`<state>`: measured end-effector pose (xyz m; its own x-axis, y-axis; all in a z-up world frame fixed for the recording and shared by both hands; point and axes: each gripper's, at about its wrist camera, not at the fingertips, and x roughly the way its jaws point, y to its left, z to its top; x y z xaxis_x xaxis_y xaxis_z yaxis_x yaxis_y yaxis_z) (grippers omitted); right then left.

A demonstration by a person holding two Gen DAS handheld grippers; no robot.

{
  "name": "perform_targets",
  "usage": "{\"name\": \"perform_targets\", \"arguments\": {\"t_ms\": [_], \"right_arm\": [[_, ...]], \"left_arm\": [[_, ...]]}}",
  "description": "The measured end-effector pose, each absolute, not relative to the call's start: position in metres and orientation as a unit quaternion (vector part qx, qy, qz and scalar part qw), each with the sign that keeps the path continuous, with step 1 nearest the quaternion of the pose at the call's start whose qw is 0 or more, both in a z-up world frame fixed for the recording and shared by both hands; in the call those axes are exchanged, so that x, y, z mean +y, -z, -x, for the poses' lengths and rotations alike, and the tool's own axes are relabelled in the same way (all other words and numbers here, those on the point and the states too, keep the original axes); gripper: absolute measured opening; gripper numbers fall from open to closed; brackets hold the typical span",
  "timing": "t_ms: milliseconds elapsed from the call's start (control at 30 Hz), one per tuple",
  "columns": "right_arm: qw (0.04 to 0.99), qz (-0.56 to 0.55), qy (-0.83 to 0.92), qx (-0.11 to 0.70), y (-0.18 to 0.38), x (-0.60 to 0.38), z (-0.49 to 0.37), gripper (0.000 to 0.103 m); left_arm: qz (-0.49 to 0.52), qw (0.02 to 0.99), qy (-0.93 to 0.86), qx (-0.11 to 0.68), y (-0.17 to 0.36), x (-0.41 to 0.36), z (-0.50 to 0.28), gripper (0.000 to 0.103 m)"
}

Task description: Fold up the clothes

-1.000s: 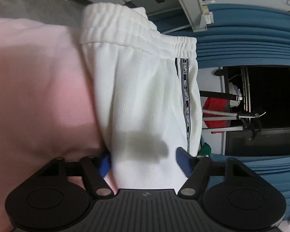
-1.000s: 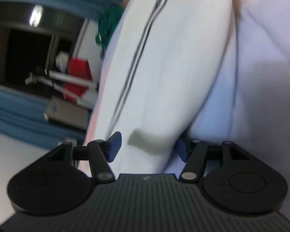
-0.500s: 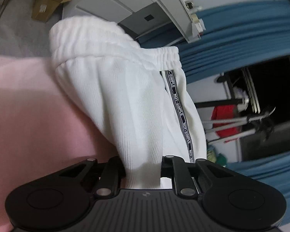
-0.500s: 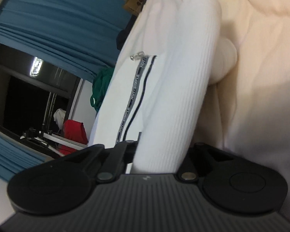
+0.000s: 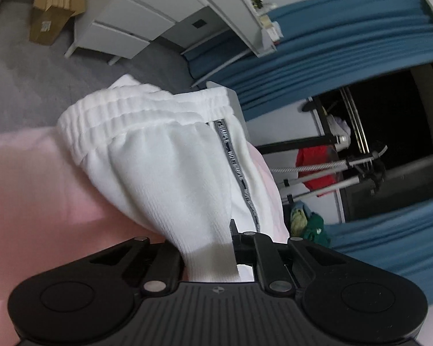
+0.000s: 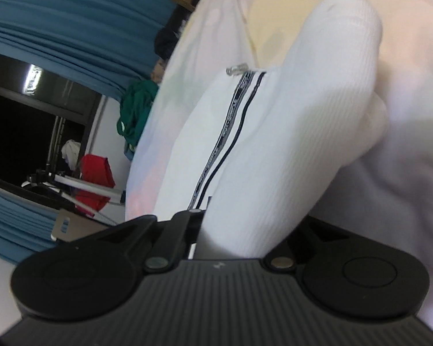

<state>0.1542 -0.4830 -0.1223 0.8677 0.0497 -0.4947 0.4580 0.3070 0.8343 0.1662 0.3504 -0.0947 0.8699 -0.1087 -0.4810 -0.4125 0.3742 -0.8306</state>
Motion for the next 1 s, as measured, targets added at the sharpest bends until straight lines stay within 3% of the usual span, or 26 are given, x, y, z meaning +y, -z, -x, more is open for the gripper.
{"name": "perform_targets", "arguments": {"t_ms": [300, 500, 600, 767, 867, 1000], "right_arm": [[0.731, -0.619, 0.152, 0.245, 0.125, -0.484, -0.087, 0.011], [0.689, -0.655, 0.168, 0.259, 0.145, -0.489, -0.079, 0.014], [0.677, -0.67, 0.166, 0.254, 0.151, -0.491, -0.078, 0.015], [0.66, -0.696, 0.183, 0.216, 0.158, -0.496, -0.065, 0.02], [0.664, -0.696, 0.199, 0.187, 0.155, -0.498, -0.059, 0.024], [0.684, -0.681, 0.202, 0.165, 0.155, -0.507, -0.06, 0.032]], "left_arm": [[0.543, 0.786, -0.121, 0.27, 0.091, 0.36, -0.082, 0.012], [0.506, 0.798, -0.141, 0.296, 0.092, 0.353, -0.072, 0.02], [0.473, 0.812, -0.152, 0.306, 0.083, 0.342, -0.068, 0.034], [0.379, 0.845, -0.176, 0.334, 0.063, 0.31, -0.058, 0.07], [0.329, 0.867, -0.188, 0.323, 0.051, 0.286, -0.044, 0.077], [0.254, 0.898, -0.201, 0.298, 0.036, 0.255, -0.033, 0.079]]}}
